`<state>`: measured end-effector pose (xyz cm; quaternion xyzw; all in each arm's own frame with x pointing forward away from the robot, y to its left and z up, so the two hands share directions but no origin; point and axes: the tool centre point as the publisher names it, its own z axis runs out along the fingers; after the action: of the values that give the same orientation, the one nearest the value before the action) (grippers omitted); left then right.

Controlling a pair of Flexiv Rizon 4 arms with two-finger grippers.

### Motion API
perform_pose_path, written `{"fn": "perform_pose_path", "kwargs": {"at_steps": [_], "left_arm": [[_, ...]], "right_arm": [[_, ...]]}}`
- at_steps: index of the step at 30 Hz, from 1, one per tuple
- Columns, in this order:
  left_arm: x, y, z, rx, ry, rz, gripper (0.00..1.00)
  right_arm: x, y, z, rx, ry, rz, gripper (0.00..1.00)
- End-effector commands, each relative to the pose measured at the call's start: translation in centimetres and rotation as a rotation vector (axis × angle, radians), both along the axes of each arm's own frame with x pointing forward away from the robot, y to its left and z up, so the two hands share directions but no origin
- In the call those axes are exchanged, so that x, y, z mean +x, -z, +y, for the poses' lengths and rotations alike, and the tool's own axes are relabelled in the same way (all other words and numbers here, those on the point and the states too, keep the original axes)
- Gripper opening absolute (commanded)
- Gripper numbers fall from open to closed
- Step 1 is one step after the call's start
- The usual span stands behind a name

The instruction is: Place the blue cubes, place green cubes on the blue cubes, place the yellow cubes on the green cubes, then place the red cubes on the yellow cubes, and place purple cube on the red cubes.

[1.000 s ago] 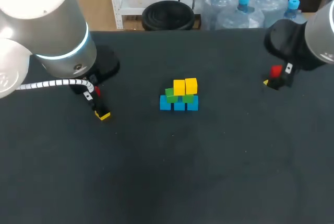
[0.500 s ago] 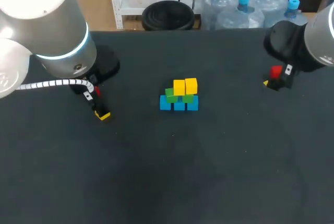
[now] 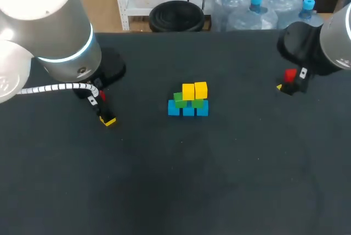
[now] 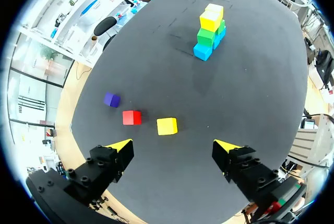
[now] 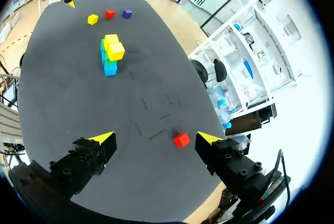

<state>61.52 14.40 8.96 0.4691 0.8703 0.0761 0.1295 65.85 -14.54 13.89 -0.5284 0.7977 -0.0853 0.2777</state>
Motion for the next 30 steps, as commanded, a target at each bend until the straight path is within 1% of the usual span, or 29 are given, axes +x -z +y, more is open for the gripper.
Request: {"fn": "perform_pose_path", "kwargs": {"at_steps": [1,2,4,6,8,10,11,12,13,14,15,16,19,21,26,30], "left_arm": [[0.1,0.0,0.1,-0.002,0.003,0.004,1.00],[0.3,0.0,0.4,-0.003,-0.032,0.015,1.00],[0.5,0.2,0.9,0.025,-0.079,0.045,1.00],[0.7,0.3,1.0,0.047,-0.102,0.070,1.00],[0.8,0.5,1.0,0.055,-0.100,0.091,1.00],[0.8,0.9,1.0,0.050,-0.109,0.107,1.00],[0.8,1.1,0.8,0.005,-0.129,0.120,1.00],[0.8,1.2,0.4,-0.019,-0.126,0.135,1.00],[0.7,1.7,-0.1,0.003,-0.120,0.128,1.00],[0.6,2.2,-0.6,0.004,-0.114,0.141,1.00],[0.6,2.7,-1.1,-0.015,-0.118,0.157,1.00],[0.5,3.4,-1.4,-0.009,-0.111,0.166,1.00],[0.6,4.9,-1.5,-0.006,-0.116,0.175,1.00],[0.9,5.5,-1.3,0.008,-0.111,0.157,1.00],[2.2,6.3,-0.9,0.009,-0.091,0.152,1.00],[3.3,6.5,-0.3,0.011,-0.091,0.161,1.00]], "right_arm": [[-0.2,0.1,-0.1,0.001,0.003,-0.009,1.00],[-0.2,0.1,-0.1,0.001,0.003,-0.009,1.00],[-0.2,0.1,-0.1,0.001,0.003,-0.009,1.00],[-0.2,0.1,-0.1,0.001,0.003,-0.009,1.00],[-0.2,0.1,-0.1,0.001,0.003,-0.009,1.00],[-0.2,0.1,-0.1,0.001,0.003,-0.009,1.00],[-0.2,0.1,-0.1,0.001,0.003,-0.009,1.00],[-0.2,0.1,-0.1,0.001,0.003,-0.009,1.00],[-0.2,0.1,-0.1,0.001,0.003,-0.009,1.00],[-0.2,0.1,-0.1,0.001,0.003,-0.009,1.00],[-0.2,0.1,-0.1,0.001,0.003,-0.009,1.00],[-0.2,0.1,-0.1,0.001,0.003,-0.009,1.00],[-0.2,0.1,-0.1,0.001,0.003,-0.009,1.00],[-0.2,0.1,-0.1,0.001,0.003,-0.009,1.00],[-0.2,0.1,-0.1,0.001,0.003,-0.009,1.00],[-0.2,0.1,-0.1,0.001,0.003,-0.009,1.00]]}}
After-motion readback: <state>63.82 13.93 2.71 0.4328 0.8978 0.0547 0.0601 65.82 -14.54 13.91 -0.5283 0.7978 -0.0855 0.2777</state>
